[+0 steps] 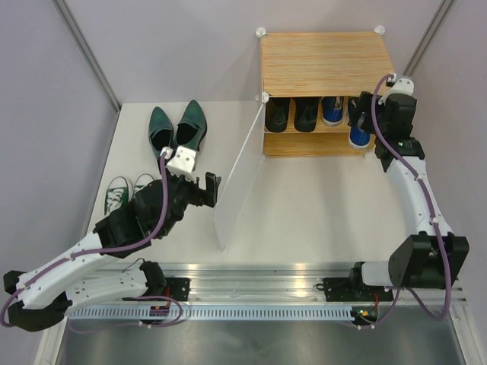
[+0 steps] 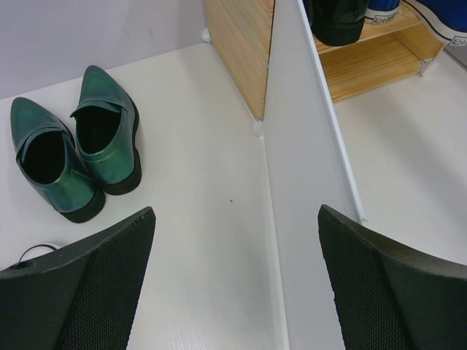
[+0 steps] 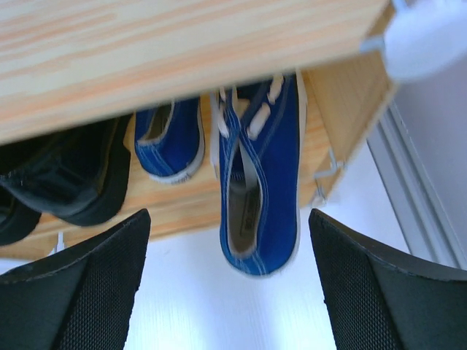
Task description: Place and organize the shoes in the shoe cabinet
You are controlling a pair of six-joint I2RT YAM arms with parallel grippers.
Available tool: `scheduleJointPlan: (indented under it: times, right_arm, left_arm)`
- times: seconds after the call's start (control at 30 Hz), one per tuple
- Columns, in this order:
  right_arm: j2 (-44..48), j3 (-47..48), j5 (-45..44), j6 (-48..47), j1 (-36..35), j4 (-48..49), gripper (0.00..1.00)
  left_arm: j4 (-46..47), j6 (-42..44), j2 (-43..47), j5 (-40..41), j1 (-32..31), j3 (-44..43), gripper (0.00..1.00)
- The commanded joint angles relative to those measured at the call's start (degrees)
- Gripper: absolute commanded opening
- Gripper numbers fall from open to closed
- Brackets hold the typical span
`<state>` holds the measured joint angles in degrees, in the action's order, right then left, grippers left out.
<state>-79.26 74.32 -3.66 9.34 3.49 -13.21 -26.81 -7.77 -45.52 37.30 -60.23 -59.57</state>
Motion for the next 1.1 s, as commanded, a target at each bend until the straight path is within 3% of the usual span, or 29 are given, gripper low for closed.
scheduleJointPlan:
  times: [0.0, 0.23, 0.53, 0.83, 1.07]
  right_arm:
    - [6.74, -4.26, -2.67, 5.50, -0.06, -3.66, 0.91]
    - [14.92, -13.76, -0.38, 9.03, -0.15, -3.84, 0.81]
    - [10.36, -13.69, -3.28, 8.59, -0.06, -1.56, 0.64]
    - [3.16, -9.64, -4.16, 8.06, -0.06, 0.47, 0.61]
    - [2.62, -8.32, -7.15, 6.48, -0.06, 0.56, 0.59]
  left_arm:
    - [1.85, 1.00, 0.34, -0.74, 0.20, 0.51, 0.94]
    - [1.85, 0.56, -0.27, -1.97, 0.20, 0.51, 0.94]
    - [1.85, 0.65, -1.50, -1.79, 0.20, 0.68, 0.94]
    - [1.76, 0.56, -2.38, -2.58, 0.20, 0.68, 0.95]
    - [1.67, 0.56, -2.47, -3.11, 0.20, 0.60, 0.95]
